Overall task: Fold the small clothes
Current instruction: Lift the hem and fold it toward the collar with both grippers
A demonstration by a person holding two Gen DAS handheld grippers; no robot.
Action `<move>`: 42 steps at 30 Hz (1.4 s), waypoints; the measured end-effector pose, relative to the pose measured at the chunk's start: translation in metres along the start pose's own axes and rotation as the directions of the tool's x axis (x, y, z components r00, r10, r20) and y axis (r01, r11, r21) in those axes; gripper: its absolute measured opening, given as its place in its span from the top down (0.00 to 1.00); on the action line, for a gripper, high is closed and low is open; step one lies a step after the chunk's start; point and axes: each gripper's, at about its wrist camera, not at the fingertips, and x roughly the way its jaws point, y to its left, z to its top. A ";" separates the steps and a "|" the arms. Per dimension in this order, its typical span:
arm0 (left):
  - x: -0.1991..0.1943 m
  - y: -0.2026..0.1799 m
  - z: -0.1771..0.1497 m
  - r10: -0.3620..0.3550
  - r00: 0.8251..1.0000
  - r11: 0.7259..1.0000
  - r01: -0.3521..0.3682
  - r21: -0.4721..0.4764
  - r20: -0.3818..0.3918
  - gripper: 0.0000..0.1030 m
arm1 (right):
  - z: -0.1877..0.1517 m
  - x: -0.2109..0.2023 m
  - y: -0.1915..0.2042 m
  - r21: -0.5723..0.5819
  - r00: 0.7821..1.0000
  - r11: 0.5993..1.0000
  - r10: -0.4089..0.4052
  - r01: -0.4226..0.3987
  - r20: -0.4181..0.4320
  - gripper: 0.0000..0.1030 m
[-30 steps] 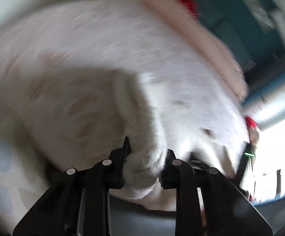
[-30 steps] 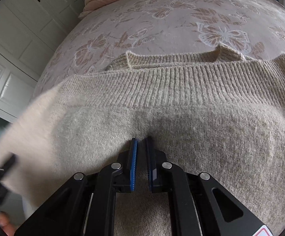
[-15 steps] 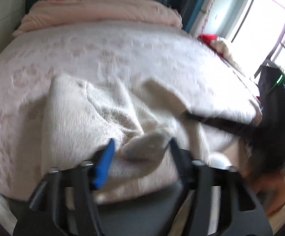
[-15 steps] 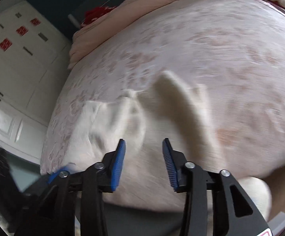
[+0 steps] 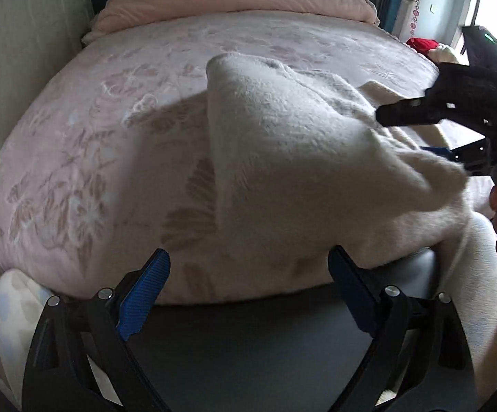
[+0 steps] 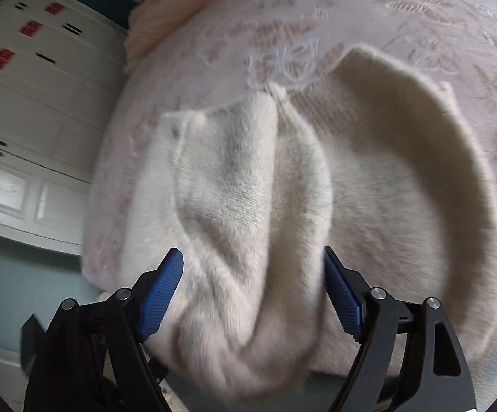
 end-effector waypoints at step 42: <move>-0.034 -0.017 0.068 -0.162 0.984 0.984 0.167 -0.070 0.069 0.41 | -0.019 -0.006 0.011 -0.202 0.997 0.977 -0.059 0.067 0.044 0.84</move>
